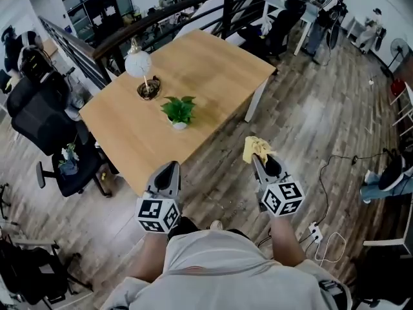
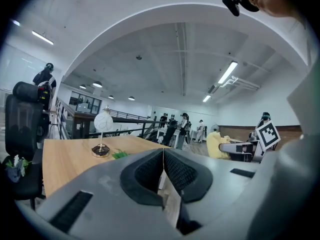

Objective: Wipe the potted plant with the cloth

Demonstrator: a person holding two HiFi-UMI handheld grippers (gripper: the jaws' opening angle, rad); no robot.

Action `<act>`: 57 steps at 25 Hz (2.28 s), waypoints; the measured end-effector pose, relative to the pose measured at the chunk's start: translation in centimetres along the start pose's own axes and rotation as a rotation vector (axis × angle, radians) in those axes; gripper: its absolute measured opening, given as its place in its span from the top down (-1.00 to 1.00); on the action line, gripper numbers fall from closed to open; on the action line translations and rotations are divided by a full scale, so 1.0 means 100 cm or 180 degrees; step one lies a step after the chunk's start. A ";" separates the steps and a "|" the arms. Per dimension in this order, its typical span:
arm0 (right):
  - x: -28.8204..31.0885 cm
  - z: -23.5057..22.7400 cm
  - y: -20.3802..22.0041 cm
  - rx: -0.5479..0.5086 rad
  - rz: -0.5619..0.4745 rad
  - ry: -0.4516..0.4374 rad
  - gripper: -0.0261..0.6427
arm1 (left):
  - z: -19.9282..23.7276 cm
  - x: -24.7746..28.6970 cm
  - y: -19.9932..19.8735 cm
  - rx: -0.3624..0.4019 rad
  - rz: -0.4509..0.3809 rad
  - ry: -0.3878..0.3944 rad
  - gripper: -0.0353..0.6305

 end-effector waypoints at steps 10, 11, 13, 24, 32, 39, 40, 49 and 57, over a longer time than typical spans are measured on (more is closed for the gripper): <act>0.124 0.006 -0.009 -0.0047 0.0198 -0.0244 0.45 | 0.092 0.066 -0.006 -0.0235 0.0066 -0.0217 0.85; 0.138 0.007 -0.014 -0.0070 0.0209 -0.0269 0.45 | 0.103 0.075 -0.008 -0.0261 0.0059 -0.0238 0.85; 0.163 0.008 -0.022 -0.0147 0.0242 -0.0344 0.45 | 0.122 0.091 -0.014 -0.0295 0.0031 -0.0272 0.85; 0.299 0.058 -0.040 -0.0325 0.0474 -0.0695 0.45 | 0.231 0.127 -0.009 -0.0580 0.0174 -0.0469 0.85; 0.365 0.088 -0.032 -0.0445 0.0738 -0.1081 0.45 | 0.260 0.151 0.048 -0.1321 0.0528 -0.0347 0.84; 0.401 0.094 -0.022 -0.0479 0.0911 -0.1473 0.45 | 0.268 0.191 0.107 -0.2225 0.0760 -0.0280 0.61; 0.405 0.094 -0.021 -0.0485 0.0930 -0.1528 0.45 | 0.269 0.195 0.112 -0.2328 0.0778 -0.0280 0.61; 0.425 0.121 -0.013 -0.0647 0.1134 -0.2291 0.45 | 0.277 0.217 0.145 -0.3018 0.0763 -0.0213 0.62; 0.415 0.160 0.014 -0.1064 0.1632 -0.3193 0.45 | 0.278 0.220 0.148 -0.3230 0.0642 -0.0243 0.69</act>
Point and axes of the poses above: the fingertips, and each gripper's own axes: x forward along the fingers, z to its left, y out of its underside, the point moved 7 cm from there along -x, backward along the fingers, and after that the axes turned 9 degrees about y, right-handed, at the moved point
